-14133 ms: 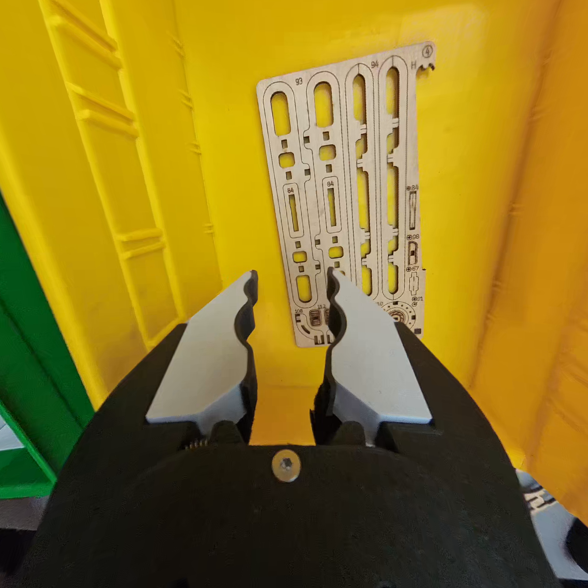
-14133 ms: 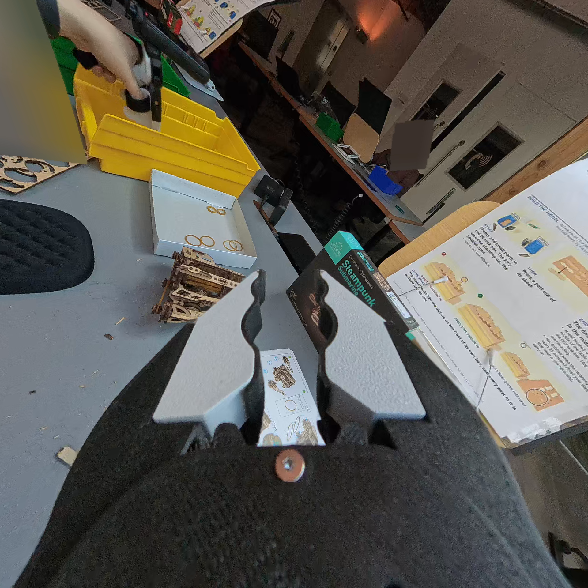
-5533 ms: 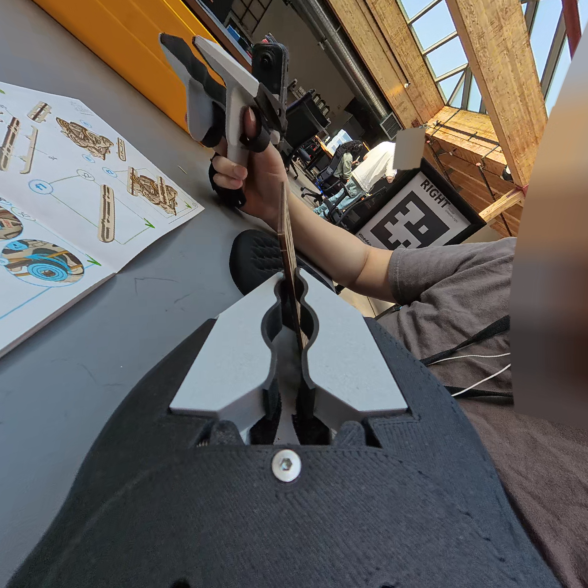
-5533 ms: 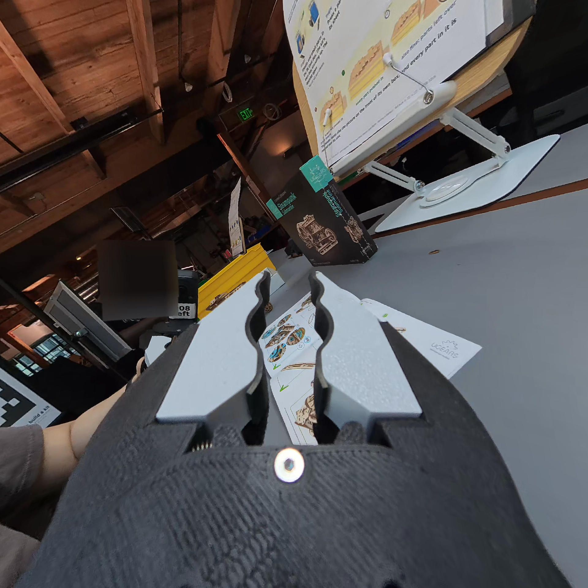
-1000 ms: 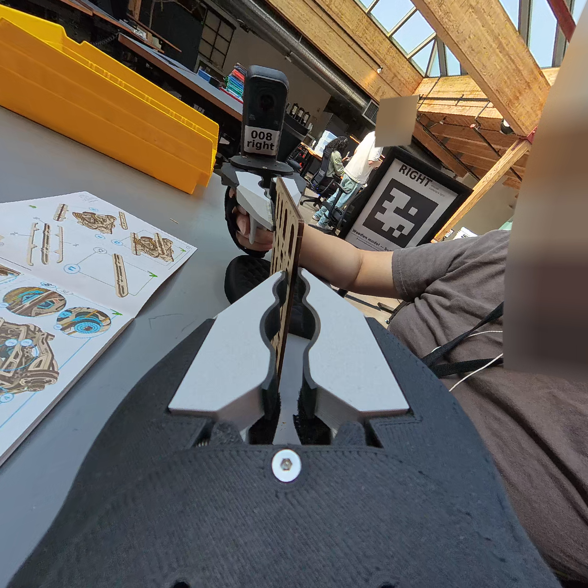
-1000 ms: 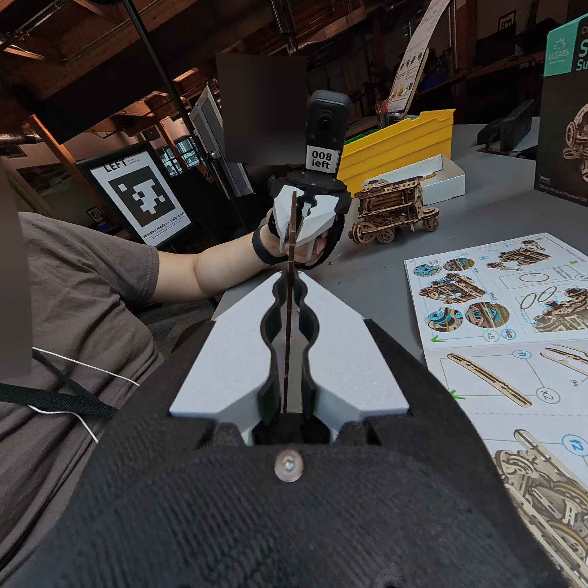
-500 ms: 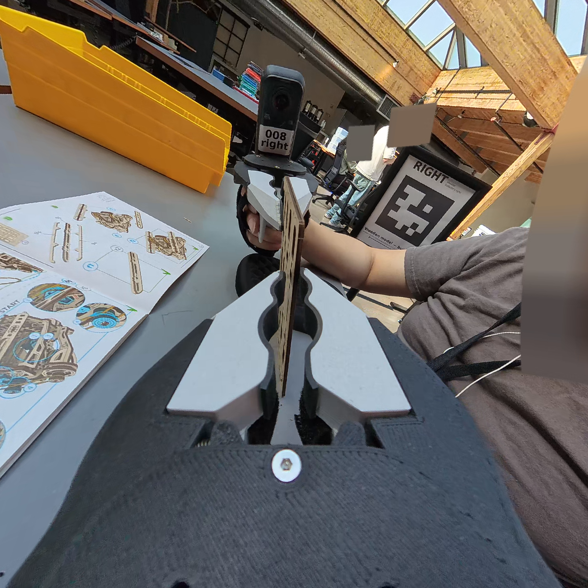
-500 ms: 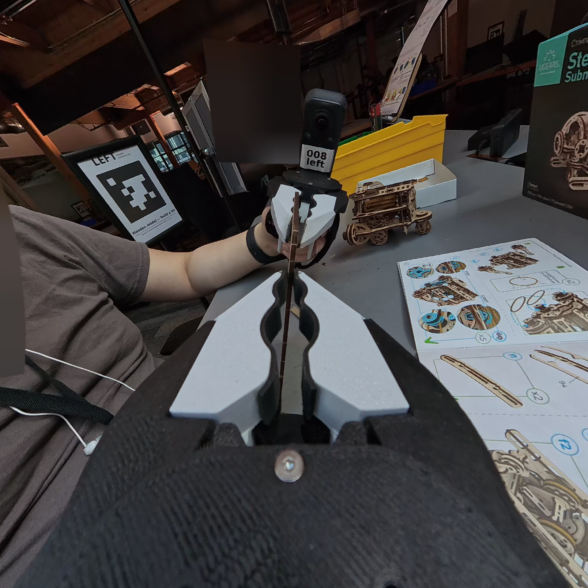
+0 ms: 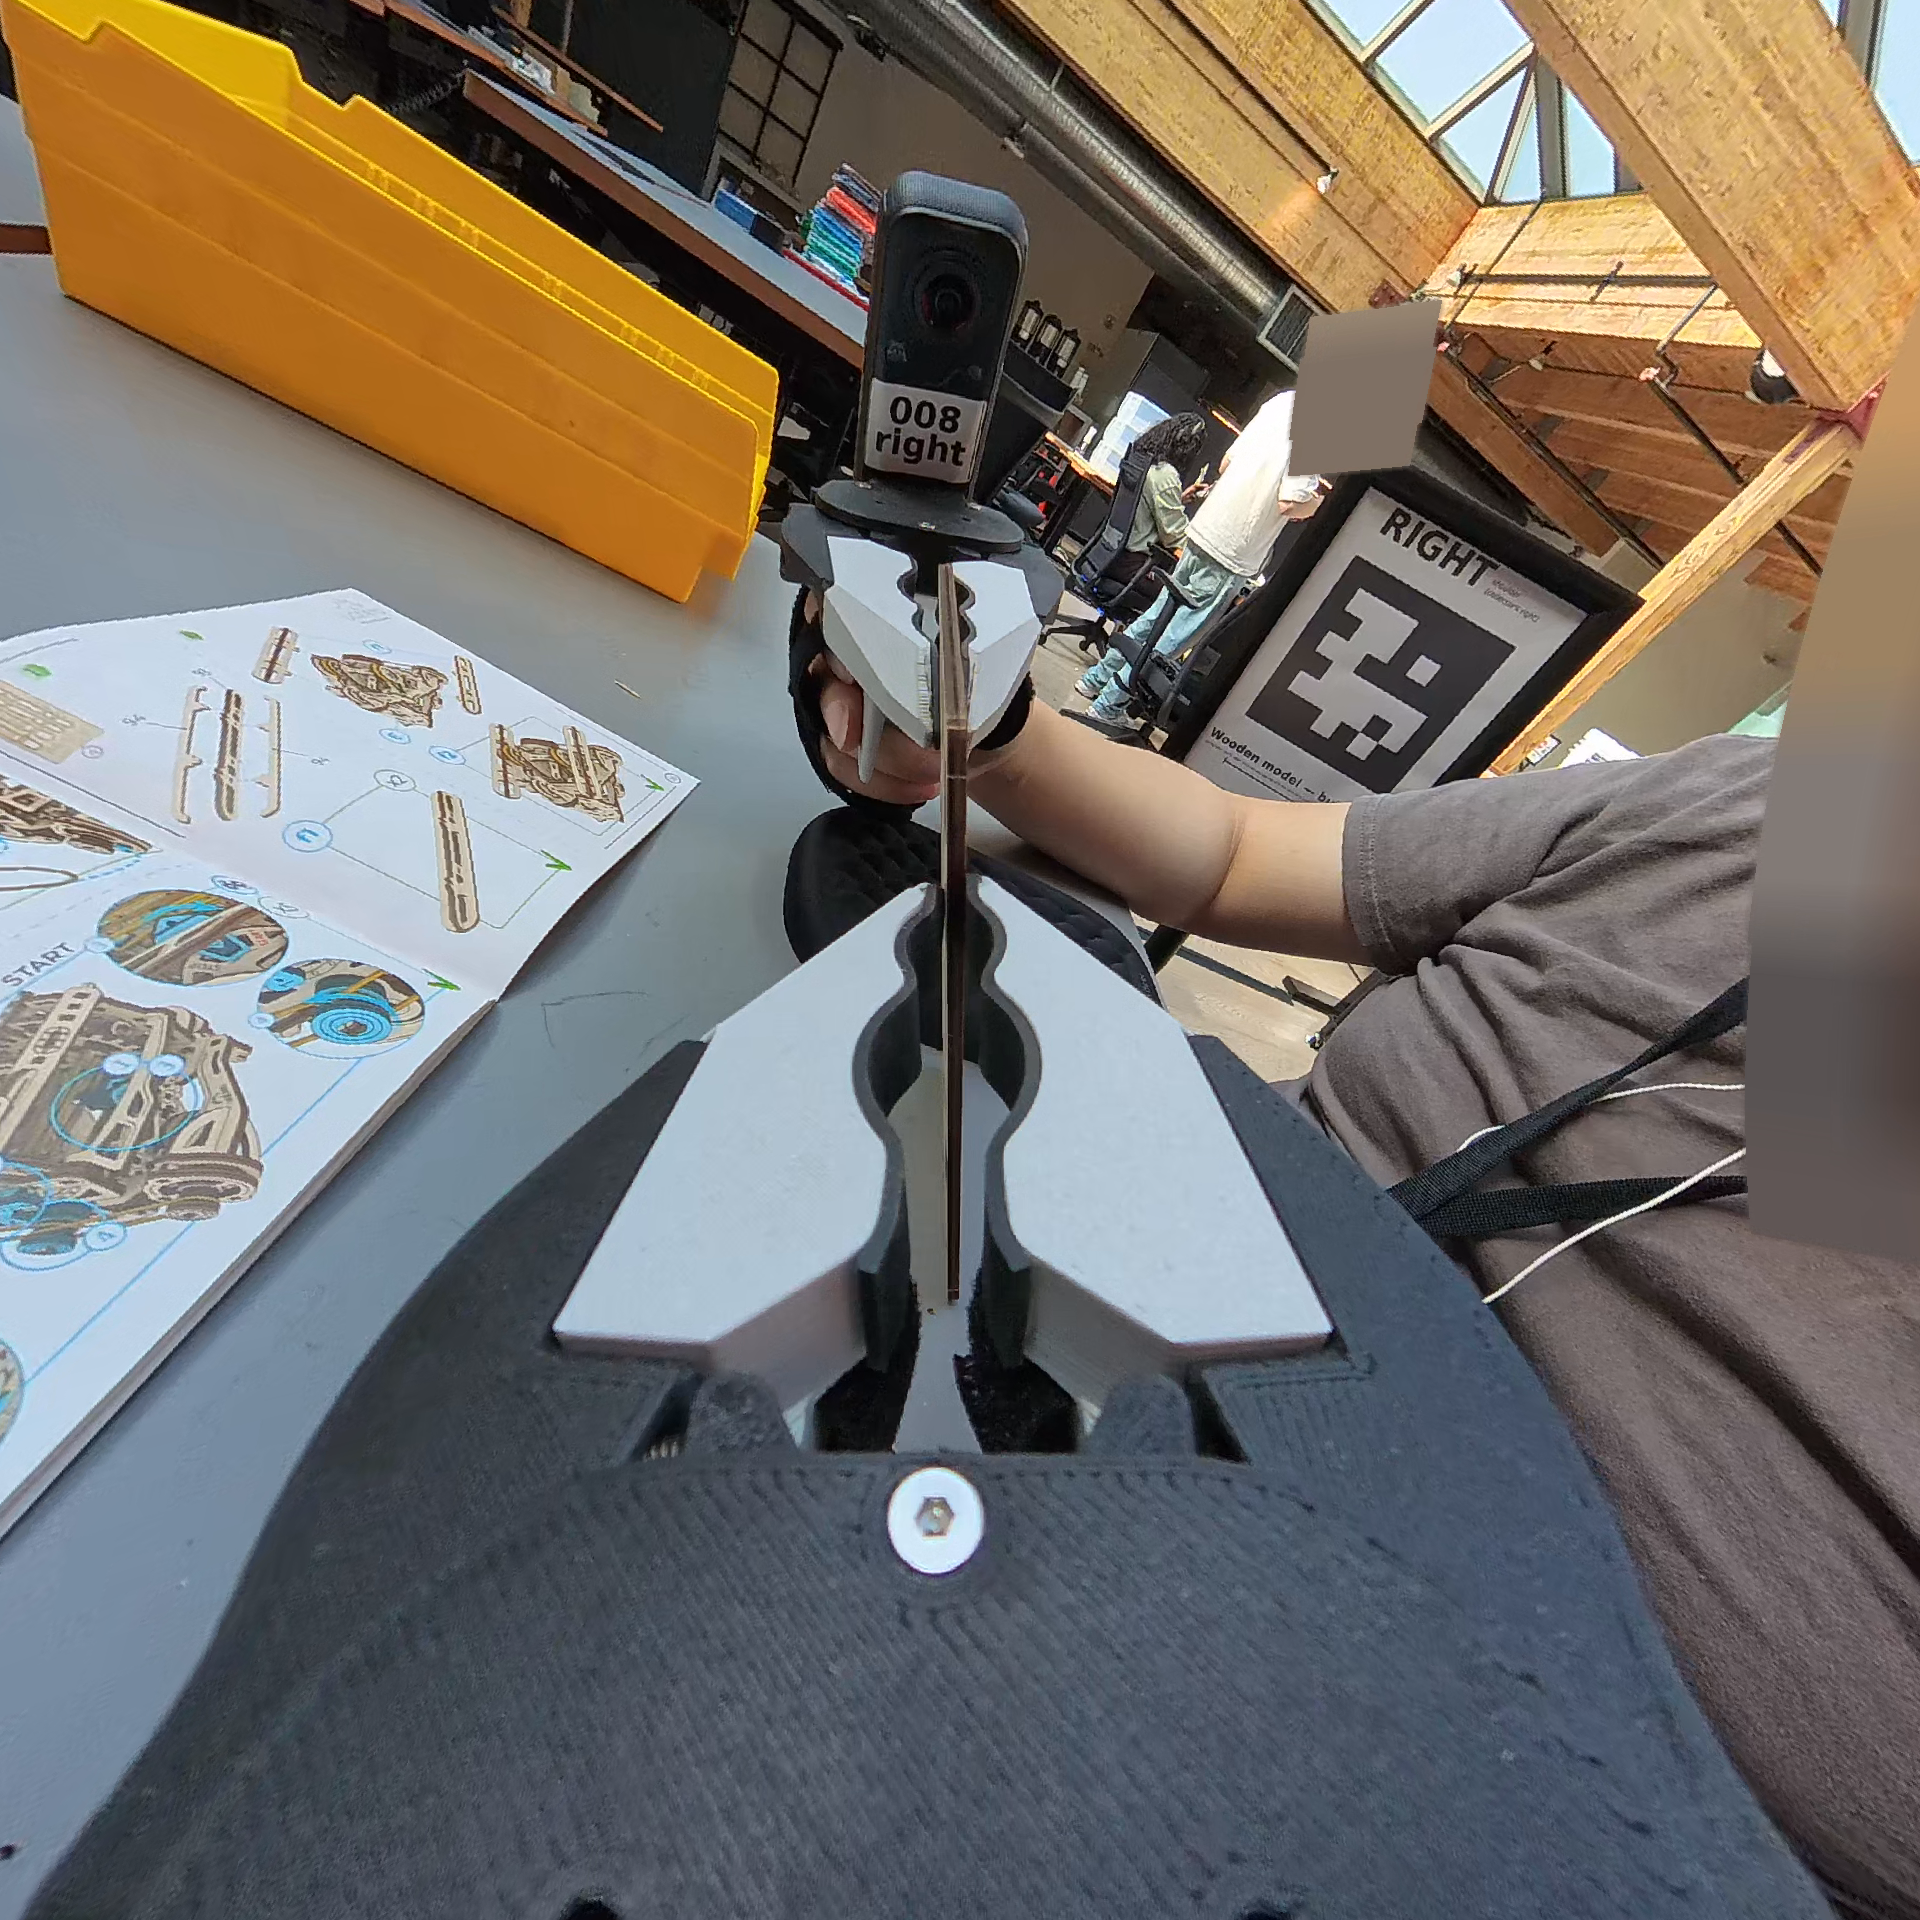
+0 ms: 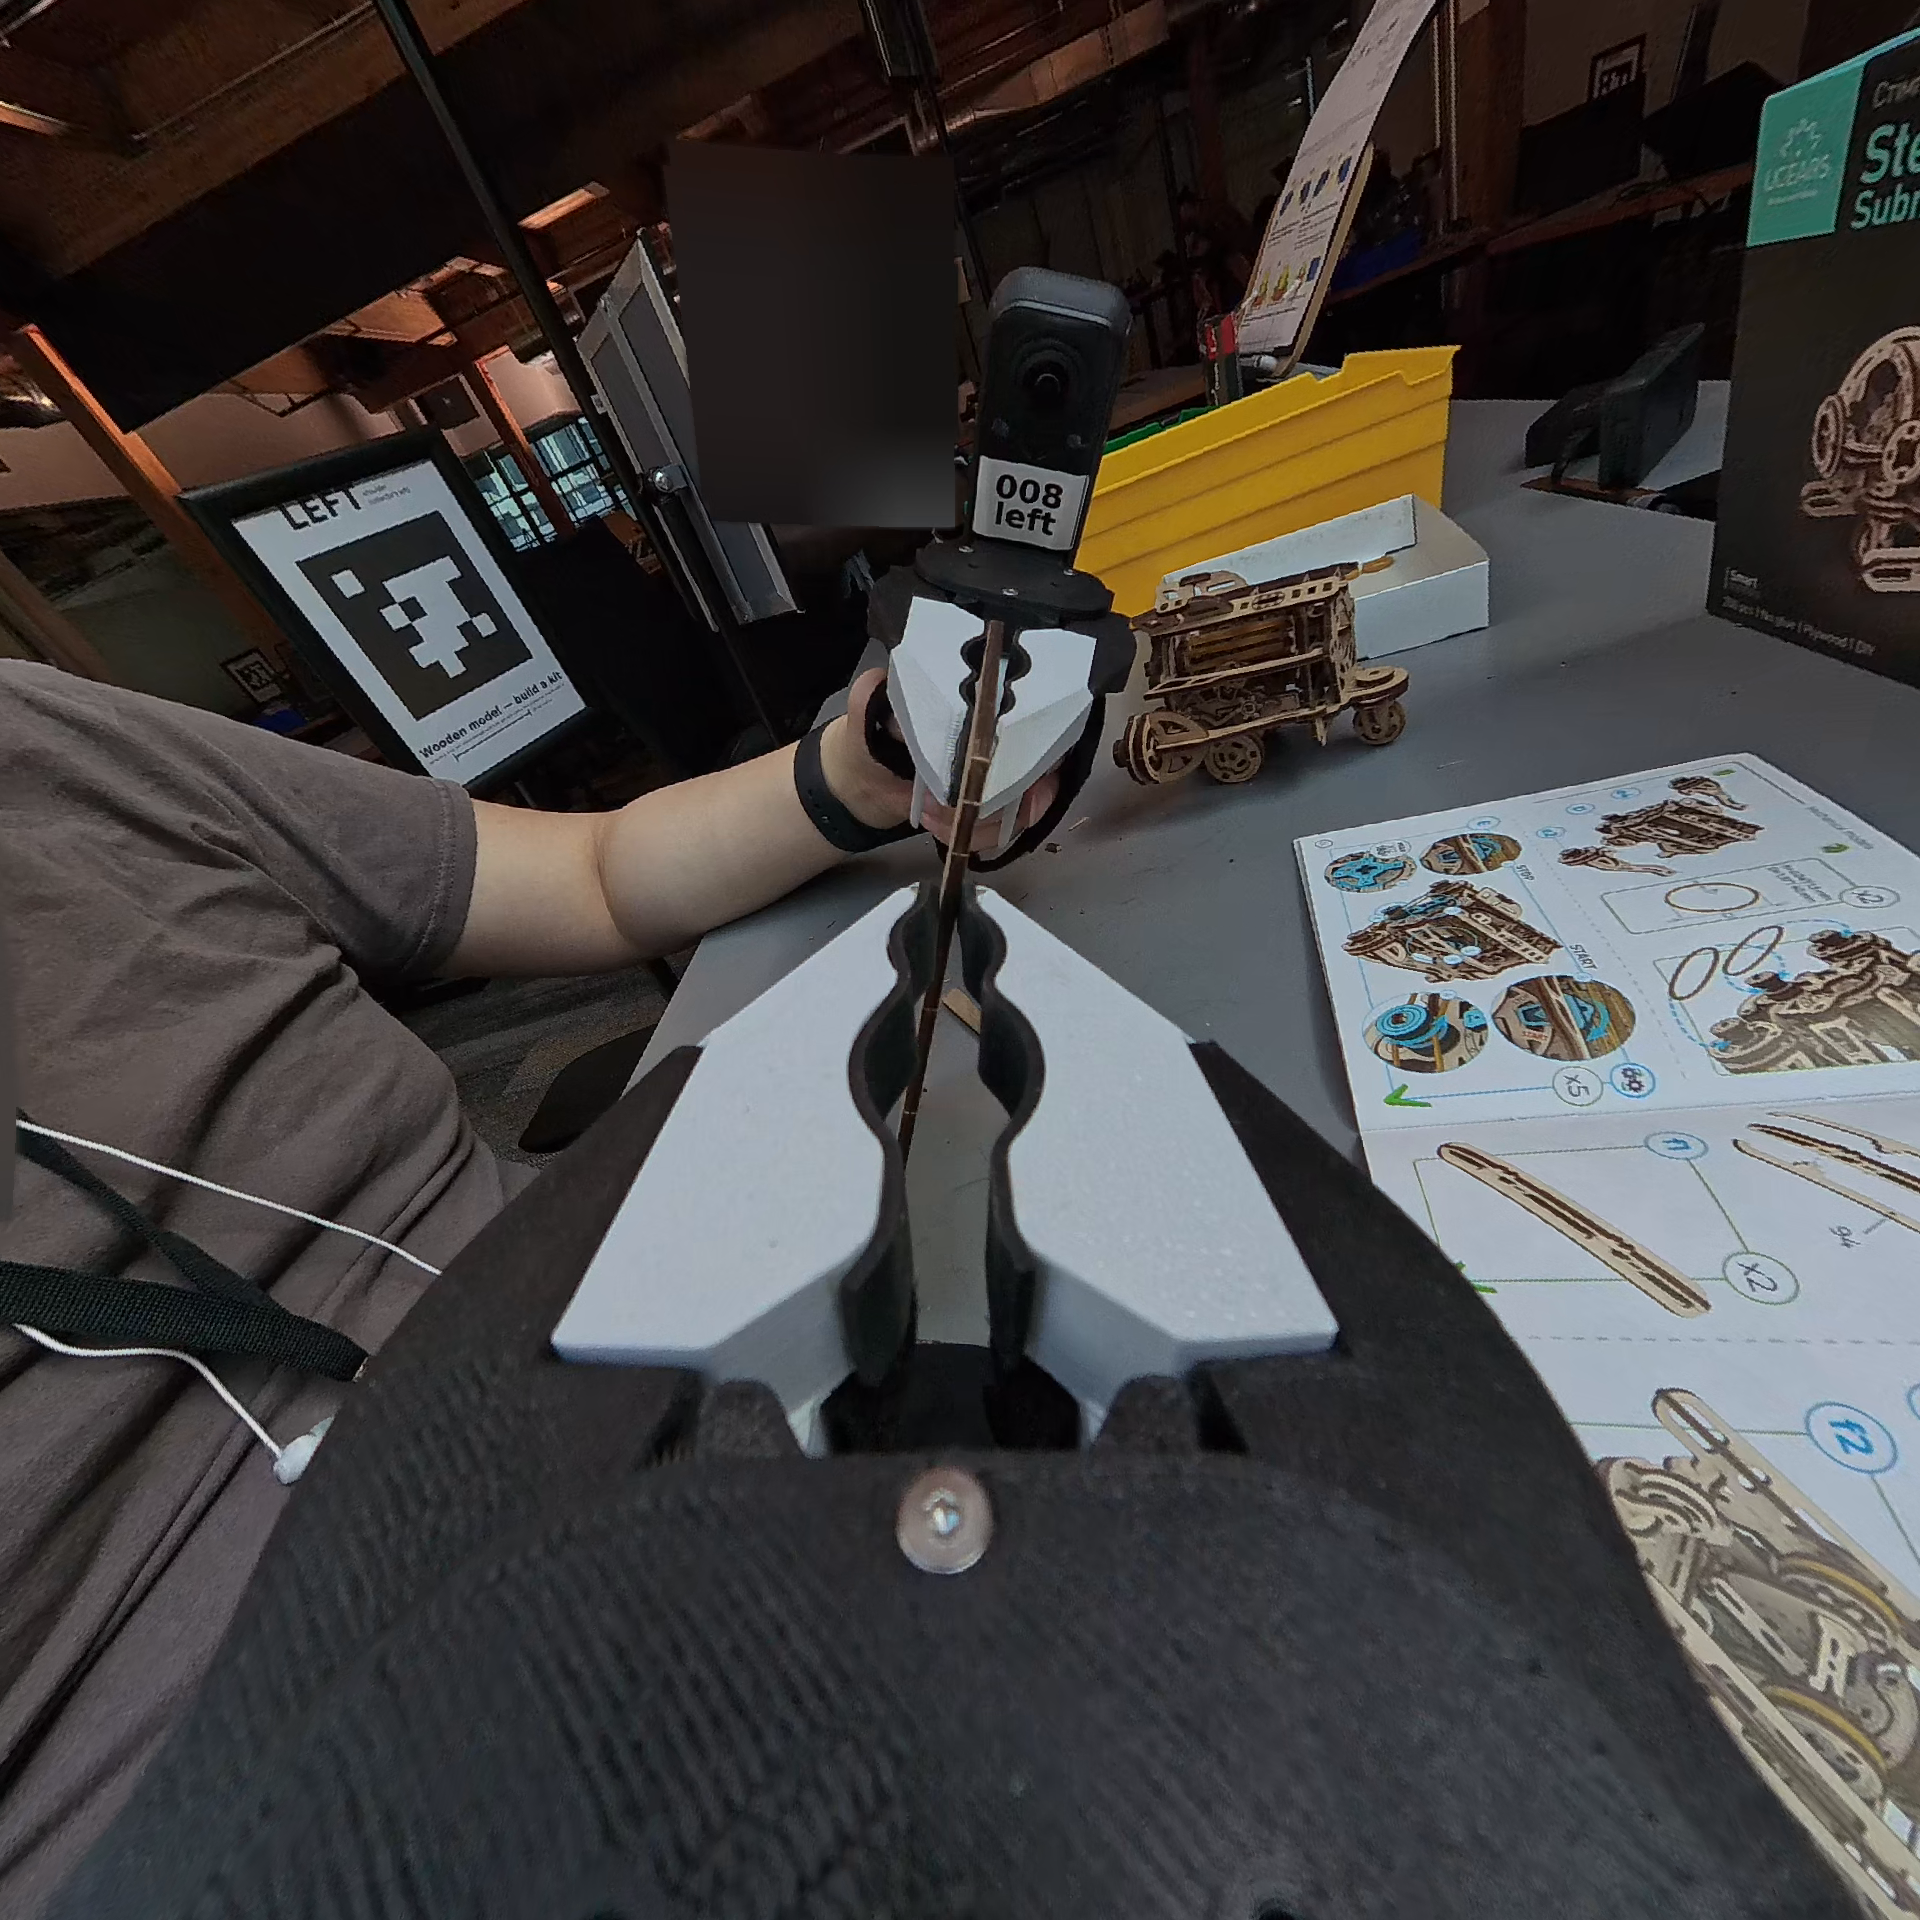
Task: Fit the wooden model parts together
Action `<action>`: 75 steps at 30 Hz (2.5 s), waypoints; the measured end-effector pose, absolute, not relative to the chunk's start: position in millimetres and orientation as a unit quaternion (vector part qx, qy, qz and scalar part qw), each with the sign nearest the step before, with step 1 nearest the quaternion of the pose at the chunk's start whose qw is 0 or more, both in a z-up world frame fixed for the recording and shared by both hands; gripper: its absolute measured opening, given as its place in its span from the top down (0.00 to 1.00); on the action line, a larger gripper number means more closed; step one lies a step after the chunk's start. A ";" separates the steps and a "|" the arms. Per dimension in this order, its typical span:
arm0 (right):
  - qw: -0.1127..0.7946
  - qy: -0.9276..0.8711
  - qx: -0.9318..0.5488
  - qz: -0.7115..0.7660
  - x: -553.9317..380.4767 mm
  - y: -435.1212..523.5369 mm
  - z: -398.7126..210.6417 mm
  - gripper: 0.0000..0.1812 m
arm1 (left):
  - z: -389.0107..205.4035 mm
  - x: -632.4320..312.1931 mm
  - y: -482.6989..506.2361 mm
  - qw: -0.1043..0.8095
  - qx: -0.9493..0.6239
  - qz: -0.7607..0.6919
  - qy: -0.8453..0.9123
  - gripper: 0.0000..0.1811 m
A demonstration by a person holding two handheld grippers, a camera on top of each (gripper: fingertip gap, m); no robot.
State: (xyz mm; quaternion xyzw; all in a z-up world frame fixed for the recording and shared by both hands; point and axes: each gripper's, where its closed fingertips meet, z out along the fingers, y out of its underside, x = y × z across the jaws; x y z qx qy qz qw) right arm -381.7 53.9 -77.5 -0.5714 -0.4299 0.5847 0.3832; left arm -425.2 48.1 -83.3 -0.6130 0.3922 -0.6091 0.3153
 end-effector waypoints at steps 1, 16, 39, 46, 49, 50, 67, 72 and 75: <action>0.383 -0.430 -0.571 0.585 -381.7 53.8 -77.4 0.99 | -83.2 -425.2 48.0 0.315 -0.613 -0.610 0.392 1.00; 0.380 -0.431 -0.569 0.589 -381.2 52.3 -76.3 1.00 | -80.8 -424.2 43.9 0.315 -0.604 -0.613 0.400 0.99; 0.312 -0.505 -0.657 0.465 -412.5 77.1 -64.1 0.78 | -90.3 -421.9 51.8 0.322 -0.625 -0.591 0.395 1.00; 0.227 -0.558 -0.641 0.475 -433.2 63.6 -84.9 0.97 | -89.2 -421.9 52.5 0.329 -0.624 -0.589 0.393 1.00; 0.226 -0.563 -0.630 0.485 -433.1 60.6 -83.5 0.98 | -88.2 -421.7 51.4 0.325 -0.620 -0.599 0.390 0.99; 0.219 -0.561 -0.630 0.491 -433.0 59.4 -82.8 0.99 | -87.1 -421.5 50.5 0.325 -0.617 -0.601 0.391 0.99; 0.200 -0.542 -0.647 0.497 -423.0 57.9 -69.0 1.00 | -78.0 -416.3 47.6 0.340 -0.608 -0.609 0.379 0.99; 0.186 -0.524 -0.653 0.514 -422.7 59.9 -71.6 1.00 | -66.2 -424.8 55.2 0.345 -0.593 -0.641 0.343 0.97; 0.188 -0.525 -0.655 0.510 -422.8 60.4 -73.7 1.00 | -68.9 -424.8 55.4 0.343 -0.597 -0.636 0.348 0.97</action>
